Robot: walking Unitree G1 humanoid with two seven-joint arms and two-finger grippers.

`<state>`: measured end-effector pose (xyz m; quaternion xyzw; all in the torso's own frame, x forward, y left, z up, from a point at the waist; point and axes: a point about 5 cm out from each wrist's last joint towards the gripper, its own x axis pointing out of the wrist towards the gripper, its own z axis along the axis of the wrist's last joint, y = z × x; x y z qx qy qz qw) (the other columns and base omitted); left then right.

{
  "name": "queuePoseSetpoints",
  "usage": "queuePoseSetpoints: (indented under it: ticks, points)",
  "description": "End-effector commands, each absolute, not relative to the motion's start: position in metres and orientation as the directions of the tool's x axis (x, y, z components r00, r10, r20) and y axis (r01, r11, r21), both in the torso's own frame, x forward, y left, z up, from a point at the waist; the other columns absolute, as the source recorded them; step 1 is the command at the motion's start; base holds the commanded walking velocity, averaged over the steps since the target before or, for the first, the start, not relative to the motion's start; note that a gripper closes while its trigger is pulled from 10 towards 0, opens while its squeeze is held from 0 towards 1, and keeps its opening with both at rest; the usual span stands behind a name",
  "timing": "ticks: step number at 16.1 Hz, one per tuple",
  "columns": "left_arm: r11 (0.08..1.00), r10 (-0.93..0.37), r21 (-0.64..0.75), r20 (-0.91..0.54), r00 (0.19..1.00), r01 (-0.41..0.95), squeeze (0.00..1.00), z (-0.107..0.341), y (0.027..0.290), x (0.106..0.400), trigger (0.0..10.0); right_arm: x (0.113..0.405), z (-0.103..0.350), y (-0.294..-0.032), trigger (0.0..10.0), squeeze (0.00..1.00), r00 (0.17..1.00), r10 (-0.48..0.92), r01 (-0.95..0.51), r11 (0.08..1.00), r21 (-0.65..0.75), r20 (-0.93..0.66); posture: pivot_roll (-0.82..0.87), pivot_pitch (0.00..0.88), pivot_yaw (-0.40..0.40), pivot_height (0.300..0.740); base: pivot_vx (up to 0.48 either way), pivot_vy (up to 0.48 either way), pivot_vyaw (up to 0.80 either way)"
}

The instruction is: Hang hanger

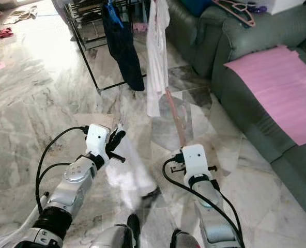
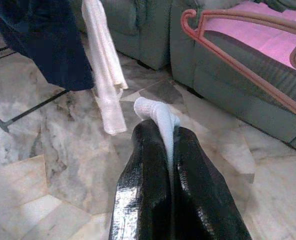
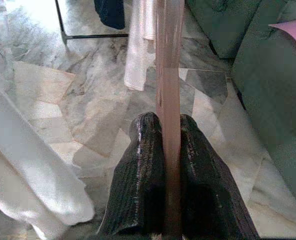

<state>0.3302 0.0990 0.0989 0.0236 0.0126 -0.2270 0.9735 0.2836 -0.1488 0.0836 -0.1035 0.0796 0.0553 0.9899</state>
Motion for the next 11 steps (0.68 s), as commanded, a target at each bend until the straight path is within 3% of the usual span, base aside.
queuePoseSetpoints:
  ticks: [1, 4, 11]
  points:
    - [0.898, -0.438, 0.055, -0.011, 0.899, 0.437, 0.0, 0.102, 0.1016, 0.3289, 10.0, 0.2825, 0.0826, -0.146, 10.0, 0.0, 0.979, 0.105, -0.139, 0.972, -0.189, -0.176, -0.02, 0.241, 0.089, 0.74, 0.0, 0.0, 0.0]
    - [0.897, -0.44, 0.051, -0.017, 0.898, 0.44, 0.0, 0.1008, 0.101, 0.3282, 10.0, 0.2813, 0.0809, -0.1433, 10.0, 0.0, 0.977, 0.113, -0.147, 0.971, -0.19, -0.182, -0.02, 0.244, 0.092, 0.74, 0.0, -0.305, 0.0]
    - [0.896, -0.442, 0.039, -0.025, 0.897, 0.442, 0.0, 0.0988, 0.0995, 0.3278, 10.0, 0.2788, 0.0799, -0.1427, 10.0, 0.0, 0.974, 0.124, -0.161, 0.968, -0.194, -0.19, -0.02, 0.249, 0.09, 0.74, 0.0, 0.0, 0.0]
